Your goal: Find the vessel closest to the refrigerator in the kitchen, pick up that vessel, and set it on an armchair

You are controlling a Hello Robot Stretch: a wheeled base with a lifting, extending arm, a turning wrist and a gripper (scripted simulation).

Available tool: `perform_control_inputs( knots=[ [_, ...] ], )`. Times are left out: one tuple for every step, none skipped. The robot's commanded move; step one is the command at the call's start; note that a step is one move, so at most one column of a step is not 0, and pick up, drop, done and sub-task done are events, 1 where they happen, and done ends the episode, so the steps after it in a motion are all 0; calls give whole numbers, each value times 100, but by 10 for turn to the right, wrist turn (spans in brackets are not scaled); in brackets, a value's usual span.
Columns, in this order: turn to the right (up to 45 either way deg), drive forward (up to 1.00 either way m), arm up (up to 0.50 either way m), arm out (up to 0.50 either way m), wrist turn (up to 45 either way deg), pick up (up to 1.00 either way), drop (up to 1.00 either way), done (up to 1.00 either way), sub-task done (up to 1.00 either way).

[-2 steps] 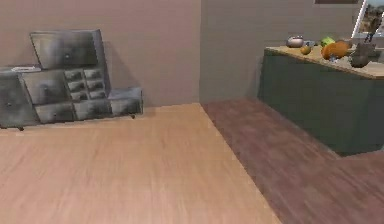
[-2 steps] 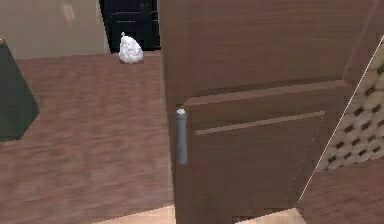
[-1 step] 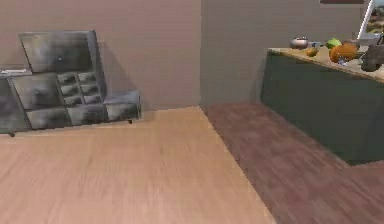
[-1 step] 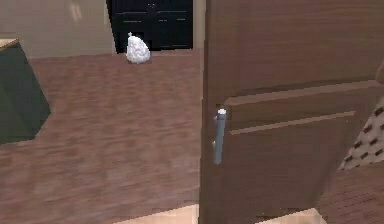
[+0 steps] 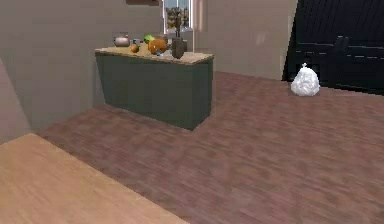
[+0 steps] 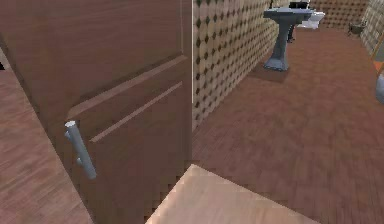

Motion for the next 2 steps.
perform_control_inputs(
  knots=[
    [150,0,0,0,0,0,0,0,0],
    [30,0,0,0,0,0,0,0,0]
  ],
)
